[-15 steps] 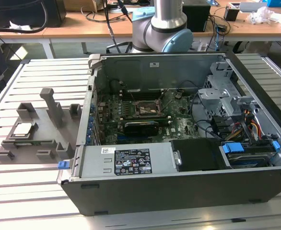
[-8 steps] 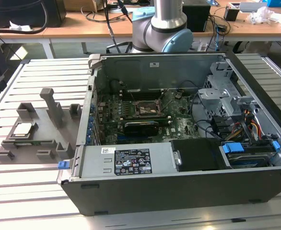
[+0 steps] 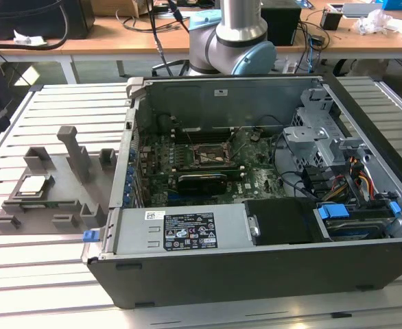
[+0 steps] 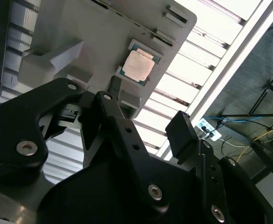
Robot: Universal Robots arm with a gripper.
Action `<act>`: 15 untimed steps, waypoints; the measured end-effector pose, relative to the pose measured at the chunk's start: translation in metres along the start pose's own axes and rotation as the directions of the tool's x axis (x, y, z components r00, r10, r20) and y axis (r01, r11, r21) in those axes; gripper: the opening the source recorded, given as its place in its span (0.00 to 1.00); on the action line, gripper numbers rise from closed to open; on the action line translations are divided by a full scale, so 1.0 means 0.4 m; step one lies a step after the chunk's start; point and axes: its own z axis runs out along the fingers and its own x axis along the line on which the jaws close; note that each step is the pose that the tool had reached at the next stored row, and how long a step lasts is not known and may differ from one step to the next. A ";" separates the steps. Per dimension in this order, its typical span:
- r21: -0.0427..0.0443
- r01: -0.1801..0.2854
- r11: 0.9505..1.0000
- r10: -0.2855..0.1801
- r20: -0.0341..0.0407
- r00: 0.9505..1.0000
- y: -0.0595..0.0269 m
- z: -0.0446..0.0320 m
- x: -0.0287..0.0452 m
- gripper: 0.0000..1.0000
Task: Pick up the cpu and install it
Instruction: 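Pick up the cpu and move it towards the insertion slot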
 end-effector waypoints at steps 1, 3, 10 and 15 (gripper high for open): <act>0.000 0.000 1.000 0.000 0.000 1.000 0.000 0.001 0.000 0.66; 0.000 0.000 1.000 0.000 0.000 1.000 0.000 0.003 0.000 0.66; 0.000 0.000 1.000 0.000 0.000 1.000 0.000 0.021 0.001 0.66; 0.000 0.000 1.000 0.000 0.000 1.000 0.000 0.029 0.001 0.66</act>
